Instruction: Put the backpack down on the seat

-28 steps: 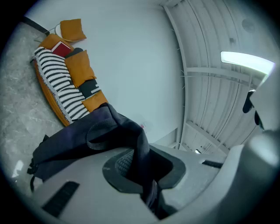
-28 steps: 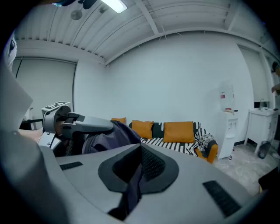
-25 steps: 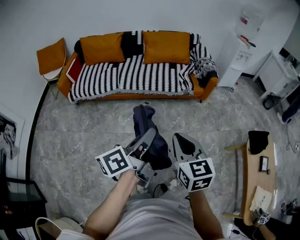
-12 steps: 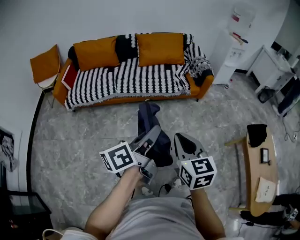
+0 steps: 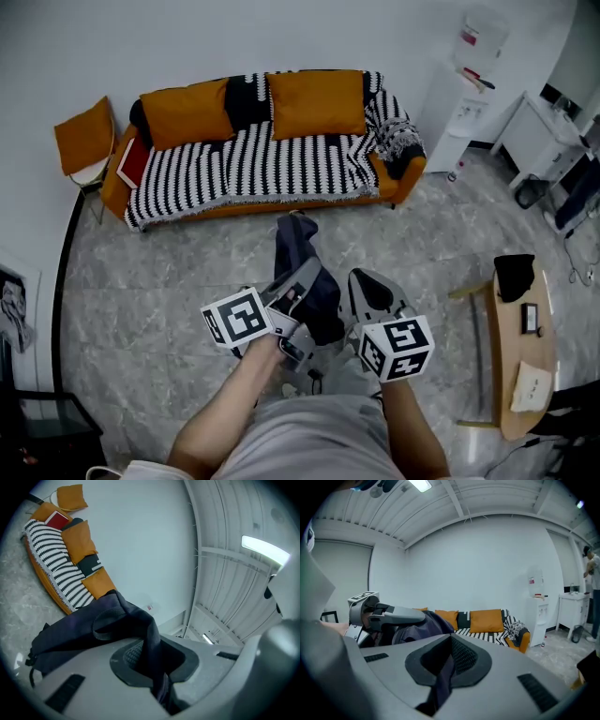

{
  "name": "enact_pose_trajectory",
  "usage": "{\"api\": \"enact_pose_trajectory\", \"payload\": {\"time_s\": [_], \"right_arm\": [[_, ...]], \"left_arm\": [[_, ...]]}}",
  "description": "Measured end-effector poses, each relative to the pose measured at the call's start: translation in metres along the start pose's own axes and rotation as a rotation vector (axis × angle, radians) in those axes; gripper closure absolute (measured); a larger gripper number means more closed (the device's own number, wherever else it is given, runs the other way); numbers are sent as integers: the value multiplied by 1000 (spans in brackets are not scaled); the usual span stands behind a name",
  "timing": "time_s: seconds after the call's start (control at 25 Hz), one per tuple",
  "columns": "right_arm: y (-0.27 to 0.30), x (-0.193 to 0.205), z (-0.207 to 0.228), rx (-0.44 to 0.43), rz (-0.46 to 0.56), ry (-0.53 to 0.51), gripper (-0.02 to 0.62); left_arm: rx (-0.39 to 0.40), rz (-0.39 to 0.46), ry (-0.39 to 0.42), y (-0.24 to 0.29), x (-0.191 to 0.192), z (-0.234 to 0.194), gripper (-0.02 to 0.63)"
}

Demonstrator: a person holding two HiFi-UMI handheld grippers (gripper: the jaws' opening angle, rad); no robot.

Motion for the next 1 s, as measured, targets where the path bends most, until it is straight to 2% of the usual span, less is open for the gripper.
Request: {"api": "enact_pose_trajectory", "payload": {"time_s": [0.32, 0.72, 0.84, 1.0], "right_arm": [[50, -2, 78, -65, -18, 32, 594], [119, -20, 155, -199, -47, 36, 594], [136, -24, 175, -225, -49, 38, 594], [152, -28, 196, -257, -46, 41, 594]], "left_arm": [[-57, 49, -2, 74, 1, -25, 578], [-111, 110, 10, 171, -11, -39, 578], [-169, 118, 38, 192, -16, -48, 578], [-154, 145, 36, 218, -19, -50, 577]]}}
Point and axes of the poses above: the fingertips, and each gripper's own axes: y forward along the fingers, z to its right, x out of its underside, the point moved 3 cm from there along -y, backward along the fingers, and after that the axes turned 10 degrees about z, right-handed, at the moved point
